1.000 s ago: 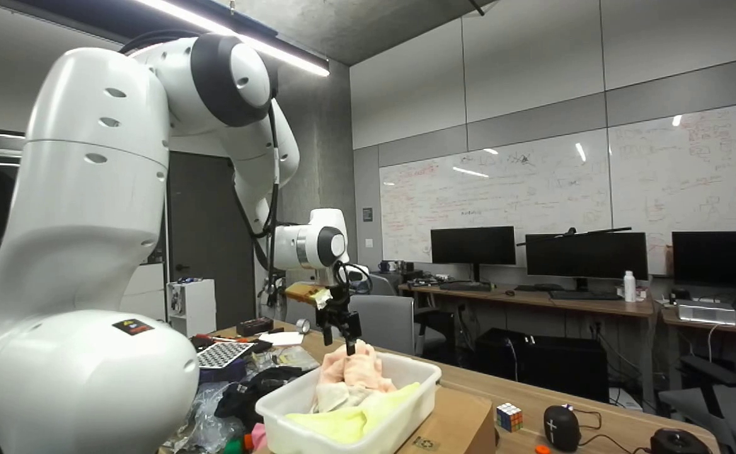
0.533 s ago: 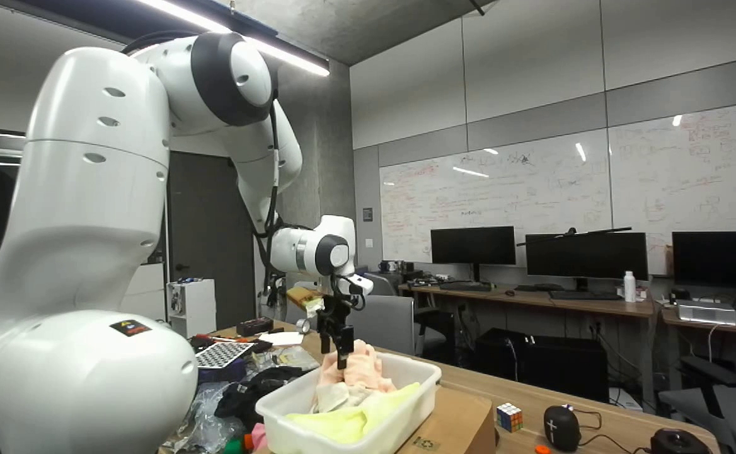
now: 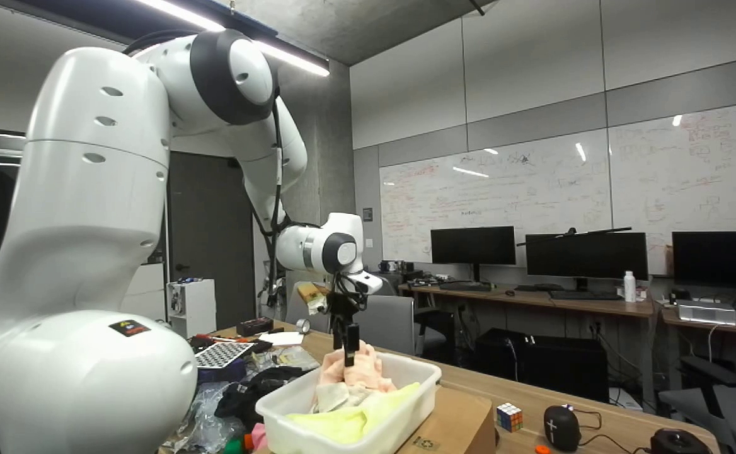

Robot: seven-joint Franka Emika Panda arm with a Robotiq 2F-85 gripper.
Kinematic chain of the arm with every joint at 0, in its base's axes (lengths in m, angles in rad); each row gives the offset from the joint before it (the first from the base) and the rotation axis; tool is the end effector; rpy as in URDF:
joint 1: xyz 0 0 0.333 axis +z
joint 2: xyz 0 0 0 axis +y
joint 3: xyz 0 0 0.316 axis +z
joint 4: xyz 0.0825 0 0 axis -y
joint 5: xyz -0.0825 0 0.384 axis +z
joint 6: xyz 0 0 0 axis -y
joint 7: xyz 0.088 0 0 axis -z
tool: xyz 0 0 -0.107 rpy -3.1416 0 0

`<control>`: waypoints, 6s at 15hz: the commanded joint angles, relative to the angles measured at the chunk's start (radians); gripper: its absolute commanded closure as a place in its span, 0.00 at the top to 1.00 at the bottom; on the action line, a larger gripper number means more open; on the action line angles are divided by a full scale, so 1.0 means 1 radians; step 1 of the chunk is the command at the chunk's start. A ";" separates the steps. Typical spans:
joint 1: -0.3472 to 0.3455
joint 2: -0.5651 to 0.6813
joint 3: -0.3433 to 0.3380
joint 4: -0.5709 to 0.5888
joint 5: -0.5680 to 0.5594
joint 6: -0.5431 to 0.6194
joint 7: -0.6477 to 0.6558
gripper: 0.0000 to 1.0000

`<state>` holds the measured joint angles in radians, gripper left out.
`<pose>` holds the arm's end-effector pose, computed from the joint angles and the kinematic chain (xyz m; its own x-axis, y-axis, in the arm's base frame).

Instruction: Remove the clothes from the bowl and put them on the table

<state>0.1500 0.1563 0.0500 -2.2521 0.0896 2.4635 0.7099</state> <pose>0.5320 0.1076 0.3003 0.8371 -0.5470 -0.0042 -0.5453 -0.8339 -0.0856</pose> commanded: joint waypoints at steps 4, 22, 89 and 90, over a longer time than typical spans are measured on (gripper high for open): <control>-0.023 0.012 -0.008 0.015 0.021 -0.002 0.049 1.00; -0.004 0.131 -0.016 0.010 -0.007 0.007 0.053 1.00; 0.092 -0.108 0.186 0.047 0.306 -0.340 -0.450 0.10; 0.088 -0.093 0.186 0.071 0.302 -0.360 -0.455 0.11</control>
<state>0.2366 0.0244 0.2322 -2.2421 0.3653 2.1666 0.2886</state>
